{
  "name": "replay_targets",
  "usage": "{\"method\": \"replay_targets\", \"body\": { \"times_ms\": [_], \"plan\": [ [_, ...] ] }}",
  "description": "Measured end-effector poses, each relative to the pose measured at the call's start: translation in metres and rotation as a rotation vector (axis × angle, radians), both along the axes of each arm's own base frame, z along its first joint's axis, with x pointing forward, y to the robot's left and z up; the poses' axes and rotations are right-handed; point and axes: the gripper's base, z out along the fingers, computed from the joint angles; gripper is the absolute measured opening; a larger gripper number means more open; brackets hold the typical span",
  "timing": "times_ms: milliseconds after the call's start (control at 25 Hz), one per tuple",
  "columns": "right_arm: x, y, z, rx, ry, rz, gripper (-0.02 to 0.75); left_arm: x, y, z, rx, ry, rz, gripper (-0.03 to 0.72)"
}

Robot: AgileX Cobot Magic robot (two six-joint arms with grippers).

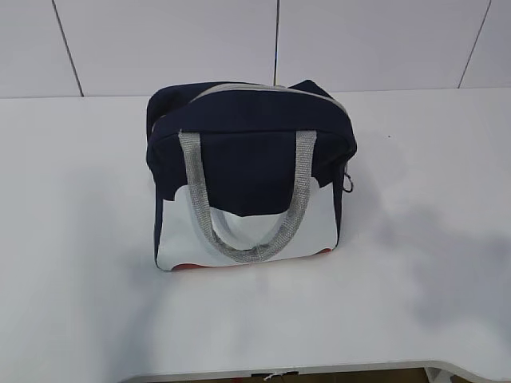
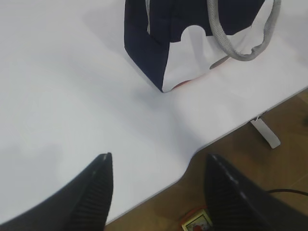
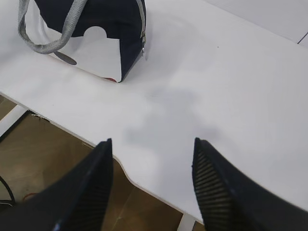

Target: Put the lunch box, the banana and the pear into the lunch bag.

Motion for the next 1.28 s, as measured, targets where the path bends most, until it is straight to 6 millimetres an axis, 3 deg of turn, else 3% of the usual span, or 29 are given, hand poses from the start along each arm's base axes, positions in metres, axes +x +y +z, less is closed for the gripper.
{"method": "replay_targets", "body": {
  "times_ms": [200,440,640,1000,1280],
  "plan": [
    [-0.009,-0.004,-0.016,0.011,0.0,-0.007,0.442,-0.012,0.003,-0.03,-0.025,0.004,0.022,0.436],
    [-0.024,-0.013,-0.034,0.024,-0.039,-0.029,0.442,-0.025,0.007,-0.052,-0.066,-0.061,0.047,0.421],
    [-0.035,-0.019,-0.055,0.063,-0.066,-0.062,0.442,-0.035,0.01,-0.051,-0.096,-0.152,0.053,0.415],
    [-0.03,-0.017,-0.112,0.053,0.022,-0.084,0.442,-0.037,0.011,-0.051,-0.101,-0.163,0.054,0.414],
    [-0.028,-0.016,-0.118,0.093,0.022,-0.107,0.442,-0.038,0.011,-0.05,-0.113,-0.195,0.058,0.414]
  ]
}}
